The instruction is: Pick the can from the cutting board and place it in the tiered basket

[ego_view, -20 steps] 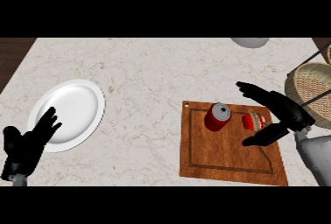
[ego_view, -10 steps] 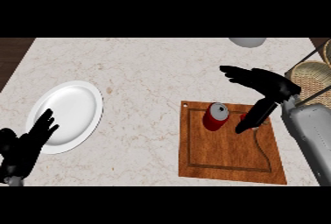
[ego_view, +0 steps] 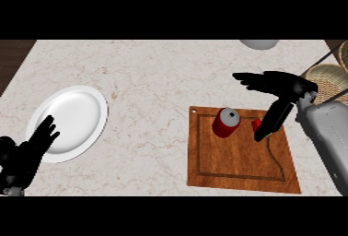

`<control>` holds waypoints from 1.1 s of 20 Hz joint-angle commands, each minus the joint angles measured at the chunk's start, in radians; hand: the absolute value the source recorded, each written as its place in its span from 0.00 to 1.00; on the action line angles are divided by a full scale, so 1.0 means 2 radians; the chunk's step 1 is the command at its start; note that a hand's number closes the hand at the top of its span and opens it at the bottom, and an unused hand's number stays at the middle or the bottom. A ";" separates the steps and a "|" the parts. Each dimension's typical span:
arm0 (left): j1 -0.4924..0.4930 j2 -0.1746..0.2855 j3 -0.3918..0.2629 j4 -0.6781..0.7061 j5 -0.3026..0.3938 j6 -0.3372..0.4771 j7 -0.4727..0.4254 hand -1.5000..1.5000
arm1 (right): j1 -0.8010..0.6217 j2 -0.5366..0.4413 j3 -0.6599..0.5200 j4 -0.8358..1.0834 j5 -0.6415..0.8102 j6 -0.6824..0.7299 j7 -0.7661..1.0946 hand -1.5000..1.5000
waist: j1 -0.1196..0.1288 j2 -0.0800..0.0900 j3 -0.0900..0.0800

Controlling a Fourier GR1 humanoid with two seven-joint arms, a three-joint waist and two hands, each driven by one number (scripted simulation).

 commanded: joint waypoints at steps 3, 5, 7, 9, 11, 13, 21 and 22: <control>-0.045 -0.009 0.018 0.061 -0.009 -0.024 -0.011 0.50 | 0.005 0.021 -0.013 0.024 0.040 0.001 0.005 0.00 | -0.002 0.001 -0.001; -0.016 0.009 0.038 0.042 0.005 -0.045 -0.011 0.50 | 0.016 0.008 -0.025 0.055 0.049 0.027 -0.038 0.00 | 0.000 0.001 -0.001; 0.018 -0.019 0.013 -0.030 -0.024 -0.008 0.015 0.50 | 0.028 -0.004 -0.045 0.022 0.024 0.054 -0.005 0.00 | 0.000 0.000 -0.001; 0.001 -0.037 0.009 0.003 -0.029 -0.007 0.014 0.50 | 0.005 0.007 -0.045 0.058 0.033 0.063 -0.015 0.00 | 0.001 0.001 -0.001; 0.007 -0.032 0.011 -0.045 -0.034 0.003 0.047 0.50 | 0.042 0.021 -0.044 0.029 0.042 0.048 -0.021 0.00 | 0.000 0.000 0.000; -0.009 -0.026 0.035 0.035 -0.031 -0.031 -0.015 0.50 | 0.057 0.027 -0.051 0.004 0.032 0.055 -0.011 0.00 | -0.003 0.000 -0.001; -0.044 -0.044 0.044 0.062 -0.057 -0.031 0.000 0.50 | 0.048 0.050 -0.064 0.032 0.085 0.052 -0.048 0.00 | -0.003 0.001 -0.001; 0.026 -0.031 0.051 -0.046 -0.031 -0.051 0.035 0.50 | 0.060 0.055 -0.057 0.030 0.105 0.043 -0.075 0.00 | 0.001 0.000 0.000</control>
